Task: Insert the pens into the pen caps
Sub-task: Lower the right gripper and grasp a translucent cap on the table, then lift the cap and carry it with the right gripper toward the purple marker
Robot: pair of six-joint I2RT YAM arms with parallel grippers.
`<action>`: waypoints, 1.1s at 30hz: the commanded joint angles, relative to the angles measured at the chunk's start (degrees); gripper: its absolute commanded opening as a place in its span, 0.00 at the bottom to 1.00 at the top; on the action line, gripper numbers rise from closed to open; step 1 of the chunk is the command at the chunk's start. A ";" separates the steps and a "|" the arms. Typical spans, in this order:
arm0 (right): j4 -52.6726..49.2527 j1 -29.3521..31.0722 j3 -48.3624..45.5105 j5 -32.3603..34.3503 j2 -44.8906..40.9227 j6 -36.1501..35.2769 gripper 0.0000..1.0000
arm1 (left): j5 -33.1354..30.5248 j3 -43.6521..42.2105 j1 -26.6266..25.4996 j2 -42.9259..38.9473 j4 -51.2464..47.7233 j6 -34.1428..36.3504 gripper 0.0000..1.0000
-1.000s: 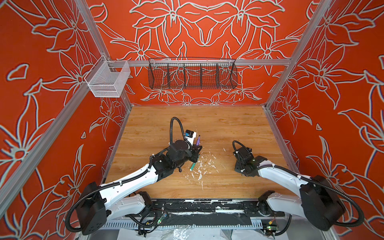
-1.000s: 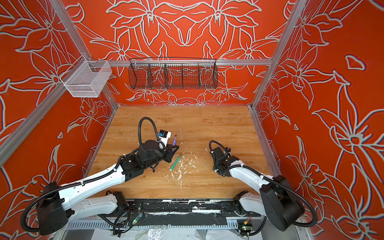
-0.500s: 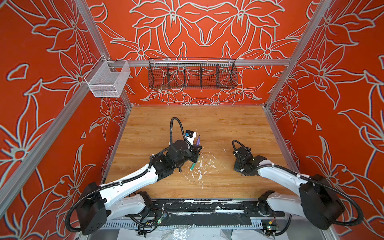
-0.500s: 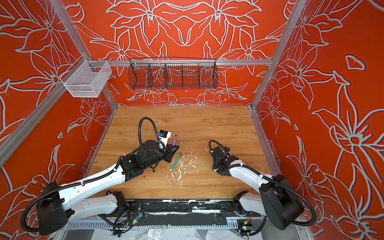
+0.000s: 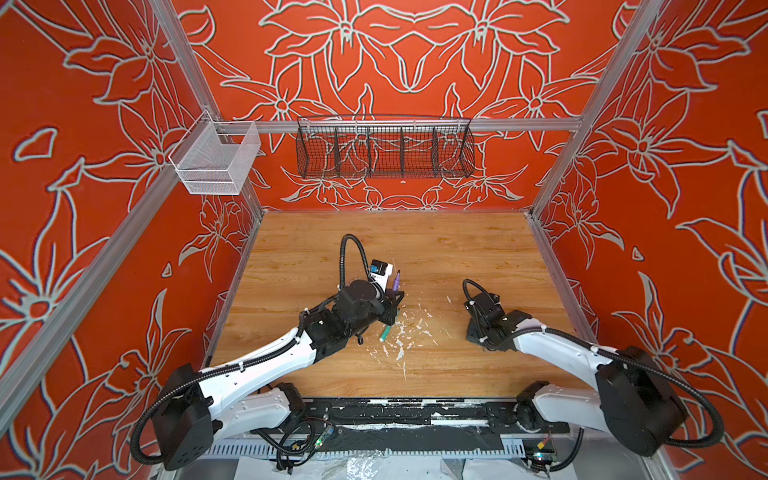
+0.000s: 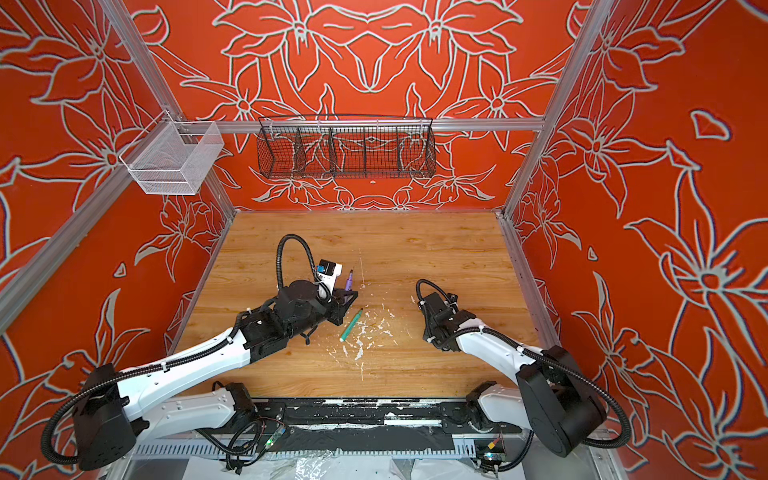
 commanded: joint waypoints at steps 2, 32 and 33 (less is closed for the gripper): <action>-1.58 0.69 -0.66 -1.86 1.43 0.48 0.13 | 0.38 -0.61 0.07 -0.61 0.95 -0.19 0.00; 9.54 5.65 17.84 -8.30 -20.68 0.30 0.00 | 5.27 -1.66 0.08 -0.51 3.46 -0.81 0.00; 10.66 5.96 18.08 -8.49 -20.70 0.59 0.00 | 5.76 -1.82 0.06 -0.49 3.79 -0.76 0.00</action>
